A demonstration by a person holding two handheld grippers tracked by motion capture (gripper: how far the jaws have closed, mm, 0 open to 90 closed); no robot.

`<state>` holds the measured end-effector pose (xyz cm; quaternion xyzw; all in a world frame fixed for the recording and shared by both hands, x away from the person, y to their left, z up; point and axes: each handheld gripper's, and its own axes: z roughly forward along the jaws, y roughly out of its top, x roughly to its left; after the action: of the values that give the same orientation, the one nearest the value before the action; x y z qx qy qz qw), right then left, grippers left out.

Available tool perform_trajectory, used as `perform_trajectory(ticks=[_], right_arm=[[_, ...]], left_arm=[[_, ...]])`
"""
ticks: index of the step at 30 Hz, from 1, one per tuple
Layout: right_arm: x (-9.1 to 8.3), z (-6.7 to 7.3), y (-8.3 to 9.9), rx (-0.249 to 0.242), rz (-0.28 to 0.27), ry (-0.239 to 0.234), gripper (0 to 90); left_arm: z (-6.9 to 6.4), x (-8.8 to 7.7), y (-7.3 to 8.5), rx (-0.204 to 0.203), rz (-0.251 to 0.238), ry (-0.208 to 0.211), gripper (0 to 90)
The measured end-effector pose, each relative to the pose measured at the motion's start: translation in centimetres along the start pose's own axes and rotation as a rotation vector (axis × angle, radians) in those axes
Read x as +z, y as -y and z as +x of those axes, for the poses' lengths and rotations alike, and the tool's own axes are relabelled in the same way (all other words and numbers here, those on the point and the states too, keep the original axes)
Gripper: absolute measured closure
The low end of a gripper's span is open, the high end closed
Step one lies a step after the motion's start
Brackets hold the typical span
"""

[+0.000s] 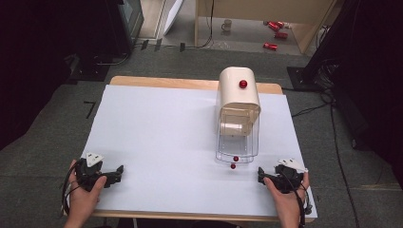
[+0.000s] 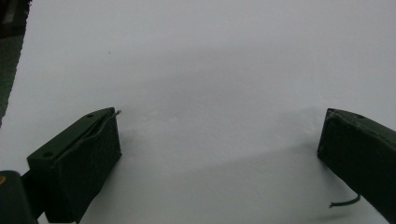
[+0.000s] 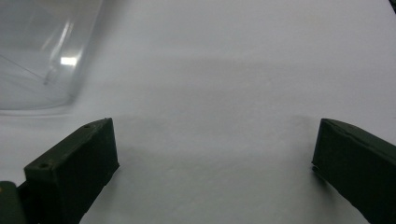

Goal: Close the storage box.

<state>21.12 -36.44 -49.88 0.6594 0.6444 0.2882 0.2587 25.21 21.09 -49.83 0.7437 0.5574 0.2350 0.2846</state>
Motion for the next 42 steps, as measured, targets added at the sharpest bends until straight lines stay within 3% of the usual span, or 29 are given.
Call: perform_trajectory(ticks=[16,18,23,28,29,30,35,42], right_arm=[[-3.7,4.2,-0.9,-0.028,-0.059,-0.093,0.8],[-4.2,5.1,-1.0,-0.041,-0.070,-0.110,6.2],[-4.9,6.2,-1.3,-0.056,-0.088,-0.135,8.5],[-5.7,7.9,-1.5,-0.063,-0.136,-0.182,26.4],[-5.7,7.9,-1.5,-0.063,-0.136,-0.182,26.4],[-5.8,8.3,-1.5,-0.061,-0.141,-0.196,34.8],[-5.5,9.2,-1.6,-0.060,-0.133,-0.225,52.8],[-5.0,10.3,-1.8,-0.056,-0.137,-0.239,71.0]], left_arm=[[0.0,0.0,0.0,0.000,0.000,0.000,0.0],[0.0,0.0,0.0,0.000,0.000,0.000,0.0],[0.0,0.0,0.0,0.000,0.000,0.000,0.0],[0.0,0.0,0.0,0.000,0.000,0.000,0.0],[0.0,0.0,0.0,0.000,0.000,0.000,0.0],[0.0,0.0,0.0,0.000,0.000,0.000,0.0],[0.0,0.0,0.0,0.001,0.000,0.000,0.0],[0.0,0.0,0.0,0.000,0.000,0.000,0.0]])
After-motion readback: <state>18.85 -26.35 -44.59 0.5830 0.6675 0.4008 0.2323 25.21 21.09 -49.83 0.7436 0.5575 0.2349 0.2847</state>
